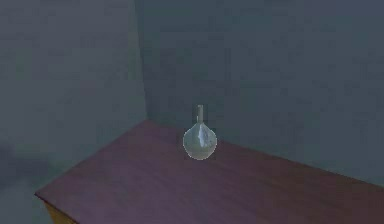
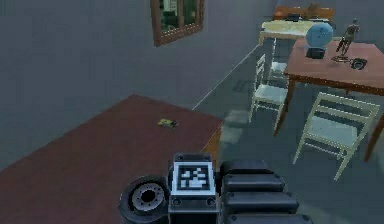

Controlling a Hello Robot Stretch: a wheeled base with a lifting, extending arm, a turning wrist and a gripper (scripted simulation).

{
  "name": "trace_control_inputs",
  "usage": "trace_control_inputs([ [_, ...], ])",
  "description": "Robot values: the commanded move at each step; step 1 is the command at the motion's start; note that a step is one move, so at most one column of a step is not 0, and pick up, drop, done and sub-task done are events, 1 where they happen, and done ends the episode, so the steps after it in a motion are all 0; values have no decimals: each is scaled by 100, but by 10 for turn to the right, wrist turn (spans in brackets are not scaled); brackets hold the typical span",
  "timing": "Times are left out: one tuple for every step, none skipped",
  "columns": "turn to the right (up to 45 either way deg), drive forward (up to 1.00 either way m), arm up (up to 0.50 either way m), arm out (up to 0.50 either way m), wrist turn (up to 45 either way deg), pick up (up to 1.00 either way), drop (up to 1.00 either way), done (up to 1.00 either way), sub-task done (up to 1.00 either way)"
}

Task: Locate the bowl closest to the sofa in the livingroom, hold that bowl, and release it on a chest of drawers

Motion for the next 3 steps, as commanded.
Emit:
trace_control_inputs([
  [-120, 0, 0, 0, 0, 0, 0, 0, 0],
  [0, 0, 0, 26, 0, 0, 0, 0, 0],
  [0, 0, 0, 0, 390, 0, 0, 0, 0],
])
